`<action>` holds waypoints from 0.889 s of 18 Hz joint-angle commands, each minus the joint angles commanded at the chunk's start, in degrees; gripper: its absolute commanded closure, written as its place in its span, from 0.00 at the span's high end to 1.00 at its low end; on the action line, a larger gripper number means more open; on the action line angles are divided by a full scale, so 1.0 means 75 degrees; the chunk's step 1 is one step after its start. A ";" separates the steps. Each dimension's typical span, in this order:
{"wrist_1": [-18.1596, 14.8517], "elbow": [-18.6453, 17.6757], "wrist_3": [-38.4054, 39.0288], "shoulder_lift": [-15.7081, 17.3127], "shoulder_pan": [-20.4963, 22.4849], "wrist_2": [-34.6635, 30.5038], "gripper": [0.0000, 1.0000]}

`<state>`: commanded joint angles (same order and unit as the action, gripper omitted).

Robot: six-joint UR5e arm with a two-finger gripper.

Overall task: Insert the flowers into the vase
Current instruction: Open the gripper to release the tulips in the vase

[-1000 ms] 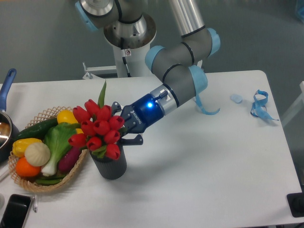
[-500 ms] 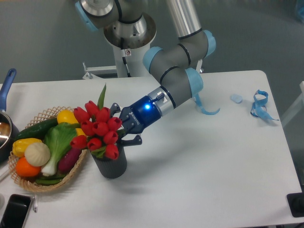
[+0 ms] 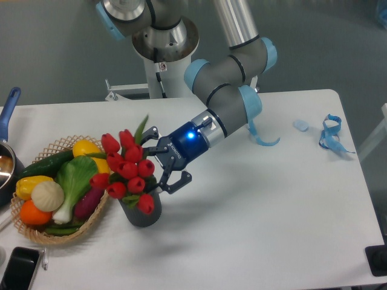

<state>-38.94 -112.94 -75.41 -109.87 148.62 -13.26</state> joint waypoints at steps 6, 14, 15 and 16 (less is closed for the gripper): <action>-0.0012 -0.0023 0.0000 0.0644 -0.0024 -0.1184 1.00; 0.0000 0.0116 -0.0059 0.1313 -0.0070 -0.3351 1.00; -0.0011 0.0233 -0.0047 0.1325 -0.0070 -0.3655 1.00; -0.0012 0.0281 -0.0047 0.1371 -0.0059 -0.3960 1.00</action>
<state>-39.02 -110.83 -75.76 -99.58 148.18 -42.96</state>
